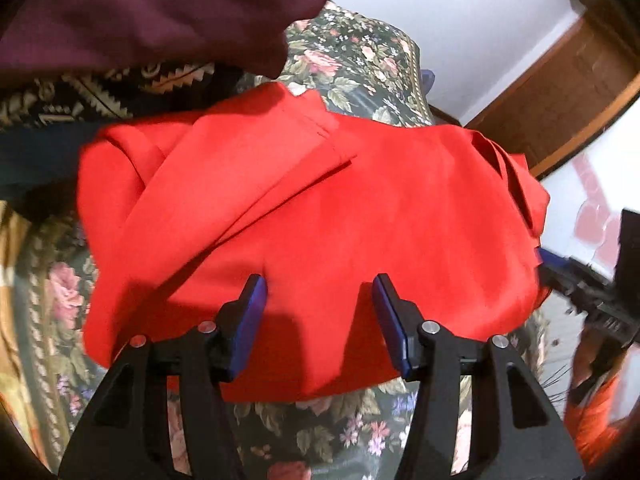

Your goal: Fold large clothes

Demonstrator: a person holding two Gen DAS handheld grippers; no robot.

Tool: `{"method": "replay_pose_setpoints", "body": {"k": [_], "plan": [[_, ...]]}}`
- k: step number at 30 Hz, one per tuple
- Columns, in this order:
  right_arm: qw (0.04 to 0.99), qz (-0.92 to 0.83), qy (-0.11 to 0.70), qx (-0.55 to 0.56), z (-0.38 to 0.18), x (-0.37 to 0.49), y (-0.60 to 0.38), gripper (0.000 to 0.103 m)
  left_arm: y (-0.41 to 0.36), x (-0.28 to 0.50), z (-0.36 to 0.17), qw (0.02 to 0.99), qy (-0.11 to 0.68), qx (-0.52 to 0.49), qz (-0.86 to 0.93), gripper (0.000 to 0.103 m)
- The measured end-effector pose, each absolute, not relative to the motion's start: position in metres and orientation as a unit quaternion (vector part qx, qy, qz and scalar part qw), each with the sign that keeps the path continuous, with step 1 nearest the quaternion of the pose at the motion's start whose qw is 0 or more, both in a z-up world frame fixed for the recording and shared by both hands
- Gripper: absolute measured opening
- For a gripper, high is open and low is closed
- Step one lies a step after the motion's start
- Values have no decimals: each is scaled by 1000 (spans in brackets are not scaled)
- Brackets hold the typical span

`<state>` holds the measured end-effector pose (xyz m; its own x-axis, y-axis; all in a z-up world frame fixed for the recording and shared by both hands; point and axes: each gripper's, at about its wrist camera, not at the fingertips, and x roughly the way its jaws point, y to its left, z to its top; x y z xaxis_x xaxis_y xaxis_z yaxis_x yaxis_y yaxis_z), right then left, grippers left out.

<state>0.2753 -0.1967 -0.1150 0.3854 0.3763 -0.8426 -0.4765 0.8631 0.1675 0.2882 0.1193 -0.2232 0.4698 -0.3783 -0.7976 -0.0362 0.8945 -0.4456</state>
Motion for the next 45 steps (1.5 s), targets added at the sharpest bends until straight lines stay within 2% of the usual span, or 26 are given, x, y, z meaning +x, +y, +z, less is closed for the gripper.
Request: {"method": "replay_pose_setpoints", "body": {"k": [4,5,7,9,11,14,18,19,24,26,28,31,38,39,41,43,45], "plan": [[823,266,499,-54,-121,299,-192,56,127,299,-231,841,503,-183,-77,54],[821,264,503,-50,-122,304,-193,56,131,304,-232,848,500,-161,-69,60],[829,236,504,-62,-124,326,-200,56,138,311,-227,863,489,-121,-28,61],[846,191,494,-63,-122,350,-211,56,147,316,-218,878,470,-83,27,58],[872,134,469,-43,-112,368,-228,56,158,316,-206,889,448,-73,62,51],[899,69,432,-8,-94,381,-255,57,172,309,-196,894,427,-113,78,51],[894,89,440,19,-88,366,-273,57,181,289,-188,898,402,-120,132,57],[891,95,444,23,-88,359,-277,57,184,283,-189,896,404,-135,128,60],[871,108,478,25,-103,325,-293,57,187,258,-210,873,446,-157,118,61],[865,104,490,28,-111,312,-302,62,186,248,-223,861,465,-171,117,61],[858,99,503,43,-121,304,-310,67,186,236,-236,845,482,-202,112,61],[845,101,520,79,-136,293,-323,69,186,222,-254,825,490,-263,99,61],[792,118,546,247,-169,296,-346,72,186,211,-285,767,480,-426,12,61],[793,121,544,247,-168,295,-344,72,186,214,-288,762,476,-439,6,61],[788,141,544,252,-168,298,-334,71,183,221,-290,757,471,-453,3,70],[790,148,541,249,-168,298,-326,71,181,228,-291,756,465,-460,0,72],[798,150,533,239,-166,300,-317,60,179,236,-293,754,455,-473,-7,72]]}}
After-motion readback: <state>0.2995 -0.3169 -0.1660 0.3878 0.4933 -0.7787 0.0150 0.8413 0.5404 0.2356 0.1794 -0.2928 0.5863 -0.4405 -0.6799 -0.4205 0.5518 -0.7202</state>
